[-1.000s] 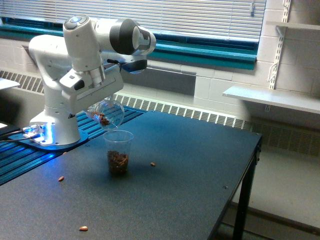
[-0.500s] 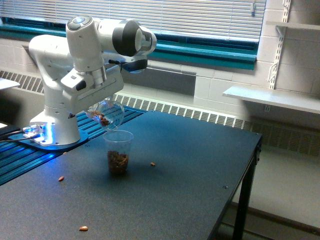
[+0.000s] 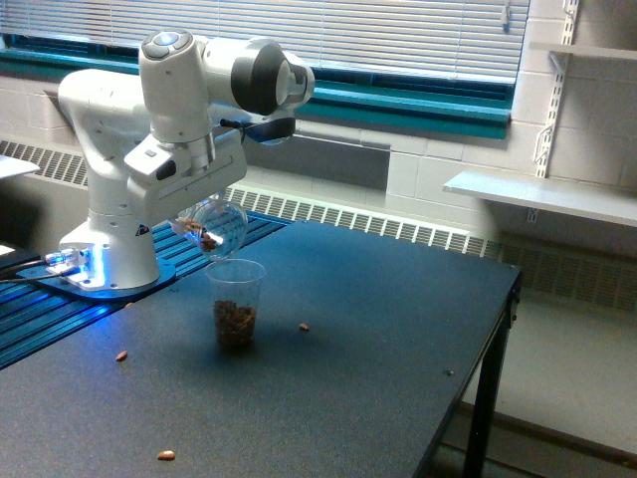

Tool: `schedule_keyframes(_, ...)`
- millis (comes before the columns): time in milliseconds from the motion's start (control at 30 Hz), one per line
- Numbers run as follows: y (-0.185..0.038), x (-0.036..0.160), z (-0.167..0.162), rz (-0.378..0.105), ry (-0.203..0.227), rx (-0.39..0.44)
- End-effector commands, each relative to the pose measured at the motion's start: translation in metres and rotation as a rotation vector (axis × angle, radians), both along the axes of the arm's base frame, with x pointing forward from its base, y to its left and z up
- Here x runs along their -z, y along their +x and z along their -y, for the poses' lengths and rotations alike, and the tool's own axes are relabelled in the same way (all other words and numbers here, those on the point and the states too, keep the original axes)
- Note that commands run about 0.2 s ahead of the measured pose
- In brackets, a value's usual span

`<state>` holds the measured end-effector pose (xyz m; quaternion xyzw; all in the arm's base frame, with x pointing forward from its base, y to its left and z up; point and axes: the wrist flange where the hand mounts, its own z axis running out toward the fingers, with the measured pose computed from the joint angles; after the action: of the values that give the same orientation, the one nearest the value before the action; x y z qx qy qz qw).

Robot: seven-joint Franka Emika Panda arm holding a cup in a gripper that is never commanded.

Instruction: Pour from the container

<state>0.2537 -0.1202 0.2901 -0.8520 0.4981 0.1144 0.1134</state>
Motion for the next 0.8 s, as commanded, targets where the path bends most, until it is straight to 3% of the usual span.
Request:
schedule_keyframes(33,0.005,0.001,-0.003,-0.008,-0.014,-0.049)
schedule_keyframes(433,0.011,0.004,-0.003,-0.027,-0.020,-0.074)
schedule_keyframes(667,0.015,0.000,-0.005,-0.046,0.019,-0.098)
schedule_keyframes(800,0.022,-0.003,-0.003,-0.040,0.020,-0.096)
